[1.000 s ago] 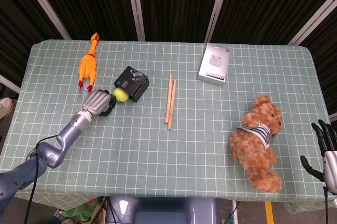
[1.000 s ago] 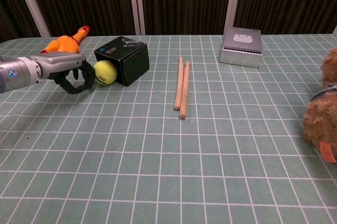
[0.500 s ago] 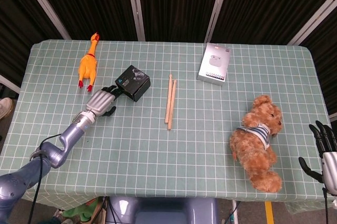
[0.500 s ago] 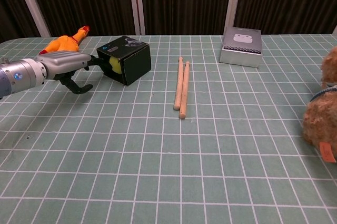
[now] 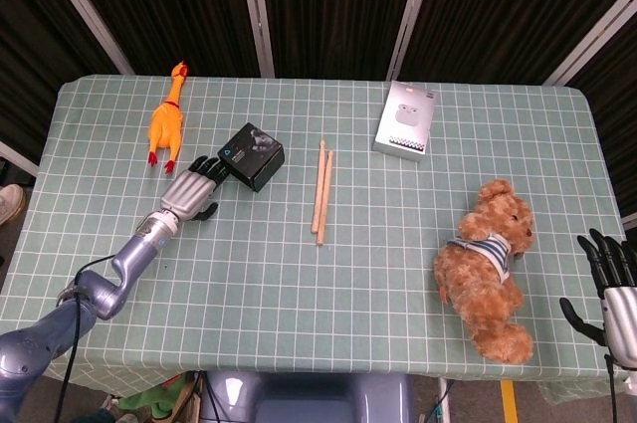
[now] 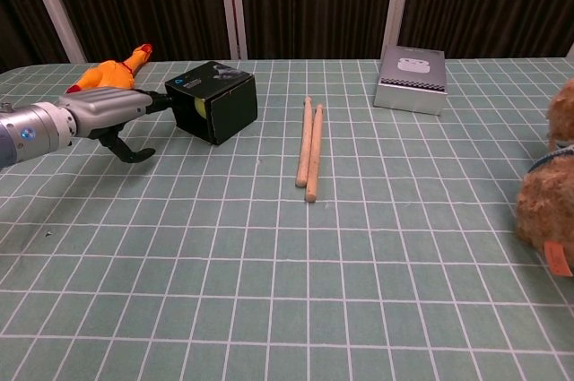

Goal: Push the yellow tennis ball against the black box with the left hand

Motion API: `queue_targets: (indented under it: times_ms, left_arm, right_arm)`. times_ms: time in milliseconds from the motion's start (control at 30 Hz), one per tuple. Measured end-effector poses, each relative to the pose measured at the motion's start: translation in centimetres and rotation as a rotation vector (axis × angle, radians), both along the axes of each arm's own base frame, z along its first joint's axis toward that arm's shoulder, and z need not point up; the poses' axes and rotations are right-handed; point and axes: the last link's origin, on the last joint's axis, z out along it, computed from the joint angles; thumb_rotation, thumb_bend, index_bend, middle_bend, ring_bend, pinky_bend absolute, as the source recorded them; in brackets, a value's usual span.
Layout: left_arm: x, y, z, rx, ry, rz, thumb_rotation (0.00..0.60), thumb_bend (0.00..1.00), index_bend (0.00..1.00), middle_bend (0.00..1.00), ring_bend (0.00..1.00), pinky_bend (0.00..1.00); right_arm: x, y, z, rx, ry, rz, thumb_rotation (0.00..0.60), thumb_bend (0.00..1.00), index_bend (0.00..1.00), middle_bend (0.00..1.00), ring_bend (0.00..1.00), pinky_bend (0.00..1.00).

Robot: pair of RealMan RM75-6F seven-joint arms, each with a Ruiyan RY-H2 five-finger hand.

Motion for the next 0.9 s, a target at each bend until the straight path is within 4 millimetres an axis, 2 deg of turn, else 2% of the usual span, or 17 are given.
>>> queue_targets:
  times_ms: [167,367,467,667,800,900]
  left_arm:
    - [-0.4,-0.9,0.9,0.003,-0.037,-0.011,0.6,0.26,0.0,0.06,0.0,0.05]
    - [-1.7,-3.6,3.7,0.035,-0.128,-0.043,0.6,0.2,0.06,0.15,0.0,0.1]
    - [-3.1,-6.0,5.8,0.061,-0.17,-0.034,0.6,0.16,0.04,0.14,0.0,0.1]
    - [-6.3,-12.9,10.0,0.137,-0.248,0.093,0.6,0.1,0.02,0.15,0.01,0.11]
    - [-6.8,-17.1,12.6,0.223,-0.248,0.194,0.6,0.1,0.01,0.14,0.01,0.11]
    - [-6.9,-18.7,13.7,0.281,-0.19,0.23,0.6,0.1,0.01,0.14,0.01,0.11]
  right_arm:
    - [0.0,-0.1,-0.1,-0.004,0.006,0.002,0.6,0.35,0.0,0.0,0.0,0.0]
    - [0.0,-0.3,-0.2,-0.013,0.011,0.001,0.6,0.35,0.0,0.0,0.0,0.0]
    - [0.1,-0.4,-0.2,-0.028,0.015,0.008,0.6,0.35,0.0,0.0,0.0,0.0]
    - [-0.2,-0.7,0.0,-0.062,0.021,-0.014,0.6,0.35,0.0,0.0,0.0,0.0]
    - [-0.5,-1.0,0.0,-0.087,0.047,-0.045,0.6,0.35,0.0,0.0,0.0,0.0]
    - [-0.3,-1.0,-0.3,-0.084,0.051,-0.05,0.6,0.35,0.0,0.0,0.0,0.0]
